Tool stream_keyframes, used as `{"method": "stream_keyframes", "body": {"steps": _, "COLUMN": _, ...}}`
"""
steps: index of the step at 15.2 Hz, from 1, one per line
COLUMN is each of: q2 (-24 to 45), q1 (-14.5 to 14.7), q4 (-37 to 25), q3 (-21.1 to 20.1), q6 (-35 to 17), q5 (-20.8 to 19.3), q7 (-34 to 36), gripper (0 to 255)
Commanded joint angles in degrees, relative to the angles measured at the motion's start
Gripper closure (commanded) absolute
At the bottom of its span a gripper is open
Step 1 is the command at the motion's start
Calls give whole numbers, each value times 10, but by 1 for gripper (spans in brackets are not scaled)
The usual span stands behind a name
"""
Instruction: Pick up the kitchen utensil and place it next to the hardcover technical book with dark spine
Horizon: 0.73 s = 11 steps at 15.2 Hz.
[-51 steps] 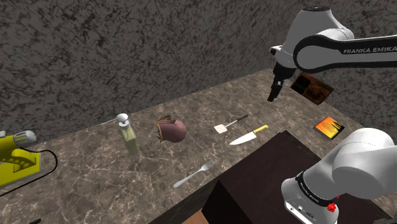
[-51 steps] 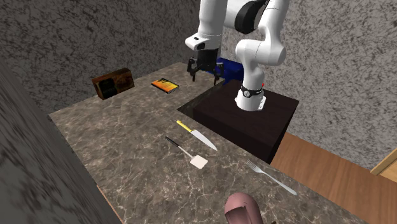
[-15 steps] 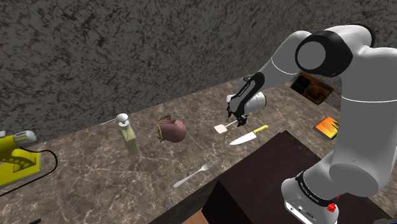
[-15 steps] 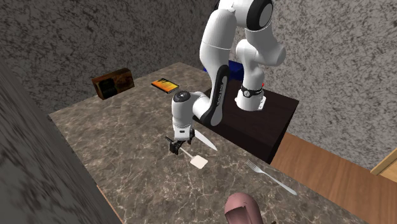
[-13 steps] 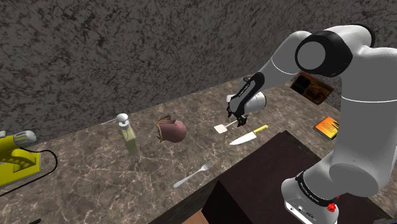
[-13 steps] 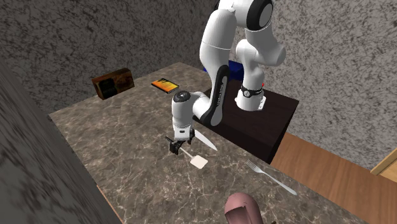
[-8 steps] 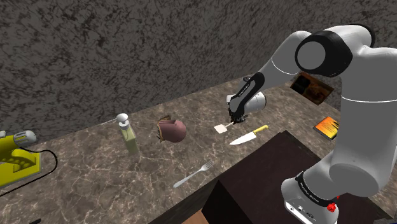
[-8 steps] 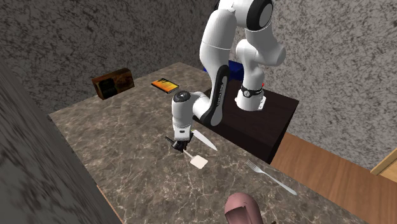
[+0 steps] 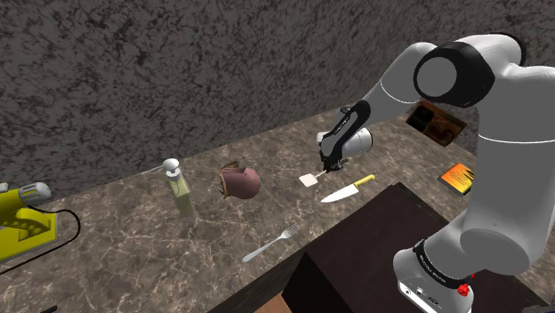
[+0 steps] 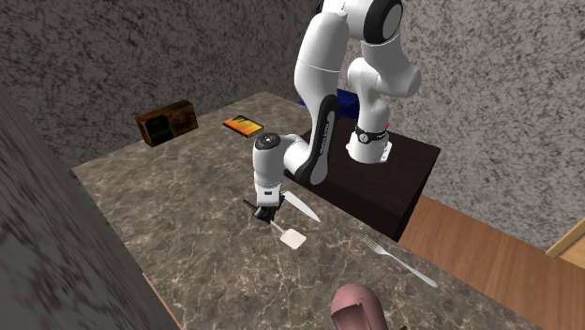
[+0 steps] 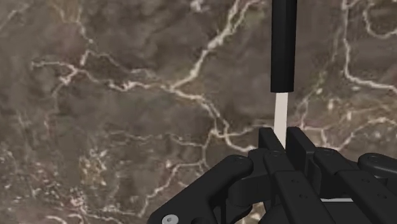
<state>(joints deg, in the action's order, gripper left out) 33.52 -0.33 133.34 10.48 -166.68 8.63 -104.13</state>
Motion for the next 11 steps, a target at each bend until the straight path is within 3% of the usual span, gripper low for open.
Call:
{"method": "stream_keyframes", "body": {"steps": 1, "q2": -12, "q1": 5, "q4": 5, "q3": 5, "q6": 8, "q5": -2, "q7": 2, "gripper": 255}}
{"method": "stream_keyframes", "body": {"steps": 11, "q2": -96, "q1": 33, "q4": 30, "q3": 39, "q6": 67, "q5": -28, "q7": 18, "gripper": 255}}
